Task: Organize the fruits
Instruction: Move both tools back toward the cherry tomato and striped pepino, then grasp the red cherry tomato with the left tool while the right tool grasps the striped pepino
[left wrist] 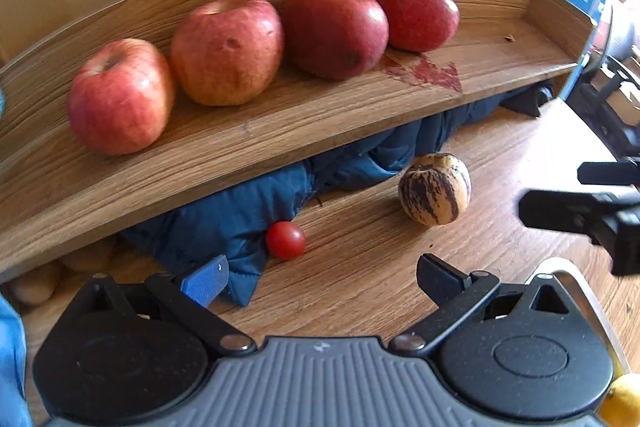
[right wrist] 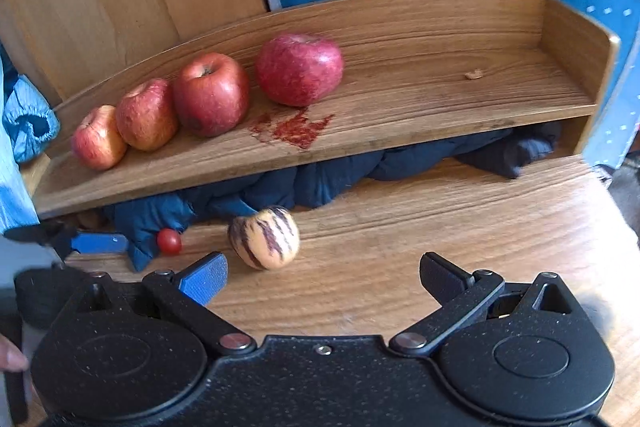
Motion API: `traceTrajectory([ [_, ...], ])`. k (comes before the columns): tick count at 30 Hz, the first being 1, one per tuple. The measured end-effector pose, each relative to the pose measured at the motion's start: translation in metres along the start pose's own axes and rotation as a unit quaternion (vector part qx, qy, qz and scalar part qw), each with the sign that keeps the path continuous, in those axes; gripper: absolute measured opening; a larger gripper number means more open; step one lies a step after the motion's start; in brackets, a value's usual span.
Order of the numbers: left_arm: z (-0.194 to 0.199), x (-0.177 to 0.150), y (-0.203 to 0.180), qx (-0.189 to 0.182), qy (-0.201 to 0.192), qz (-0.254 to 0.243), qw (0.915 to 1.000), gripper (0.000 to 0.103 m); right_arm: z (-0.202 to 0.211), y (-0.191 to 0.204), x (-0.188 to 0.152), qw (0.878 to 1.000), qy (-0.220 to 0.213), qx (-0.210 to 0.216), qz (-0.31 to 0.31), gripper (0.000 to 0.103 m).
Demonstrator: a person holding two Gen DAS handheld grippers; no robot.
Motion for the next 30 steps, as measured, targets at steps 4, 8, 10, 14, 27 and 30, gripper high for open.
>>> traceTrajectory([
  [4, -0.005, 0.002, -0.003, -0.019, -0.009, -0.013, 0.9997, 0.102, -0.014, 0.011, 0.002, 0.999, 0.02, 0.023, -0.009, 0.102],
  [8, -0.008, 0.003, -0.005, -0.032, -0.013, -0.024, 0.9991, 0.097, -0.027, 0.015, 0.002, 0.999, 0.034, 0.032, -0.023, 0.1],
  [10, -0.01, 0.003, -0.003, -0.034, -0.015, -0.021, 0.9991, 0.093, -0.031, 0.016, 0.002, 0.998, 0.038, 0.032, -0.025, 0.096],
  [14, -0.015, 0.003, 0.007, -0.03, -0.015, -0.002, 0.9994, 0.082, -0.038, 0.022, 0.003, 0.998, 0.045, 0.033, -0.01, 0.088],
  [27, -0.019, 0.004, 0.021, 0.02, -0.026, 0.007, 0.9994, 0.051, -0.059, 0.036, 0.005, 0.998, 0.056, 0.033, 0.026, 0.067],
  [30, -0.019, 0.003, 0.023, 0.022, -0.025, 0.007, 0.9994, 0.044, -0.062, 0.037, 0.004, 0.997, 0.055, 0.031, 0.032, 0.062],
])
Point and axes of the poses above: each gripper's, at about its wrist camera, not at the fingertips, and z roughly against the way its jaws point, y to its left, x to its top, the point moved 10 cm from there along -z, roughly the way its jaws point, and after that the axes turned 3 degrees about -y, right-handed, at the moved point
